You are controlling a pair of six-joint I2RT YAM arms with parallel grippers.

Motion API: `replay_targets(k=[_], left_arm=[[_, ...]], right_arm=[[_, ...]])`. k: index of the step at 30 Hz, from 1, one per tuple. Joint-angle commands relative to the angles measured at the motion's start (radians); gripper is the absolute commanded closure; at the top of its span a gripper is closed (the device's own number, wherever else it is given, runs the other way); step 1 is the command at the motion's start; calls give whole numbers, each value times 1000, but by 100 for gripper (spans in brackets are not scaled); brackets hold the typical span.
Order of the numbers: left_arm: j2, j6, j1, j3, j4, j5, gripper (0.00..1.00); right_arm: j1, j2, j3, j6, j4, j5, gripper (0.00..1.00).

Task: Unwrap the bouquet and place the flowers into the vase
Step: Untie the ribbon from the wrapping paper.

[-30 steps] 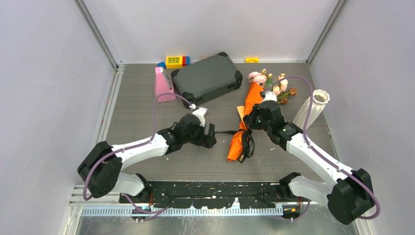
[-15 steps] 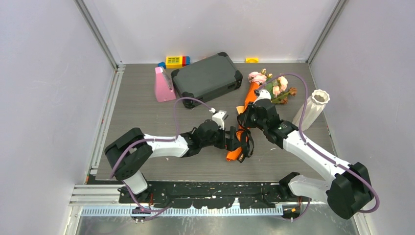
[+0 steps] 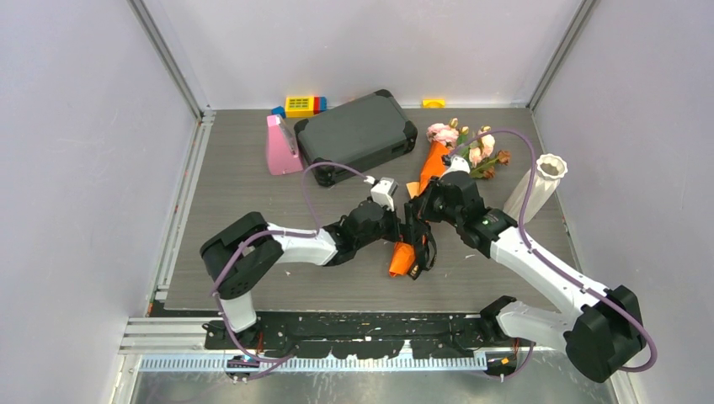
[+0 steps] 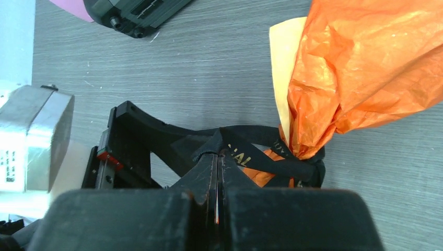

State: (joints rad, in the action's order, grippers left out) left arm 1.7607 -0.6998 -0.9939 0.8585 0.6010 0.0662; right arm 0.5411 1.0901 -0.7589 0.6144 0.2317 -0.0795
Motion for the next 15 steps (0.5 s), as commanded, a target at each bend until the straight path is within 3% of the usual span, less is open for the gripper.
replay_targets(k=[1, 15], left_arm=[[42, 9, -6, 88, -34, 74, 0], [205, 28, -24, 271, -190, 72, 1]], right_arm=[[5, -30, -40, 59, 10, 17, 100], [5, -33, -39, 82, 46, -66, 100]])
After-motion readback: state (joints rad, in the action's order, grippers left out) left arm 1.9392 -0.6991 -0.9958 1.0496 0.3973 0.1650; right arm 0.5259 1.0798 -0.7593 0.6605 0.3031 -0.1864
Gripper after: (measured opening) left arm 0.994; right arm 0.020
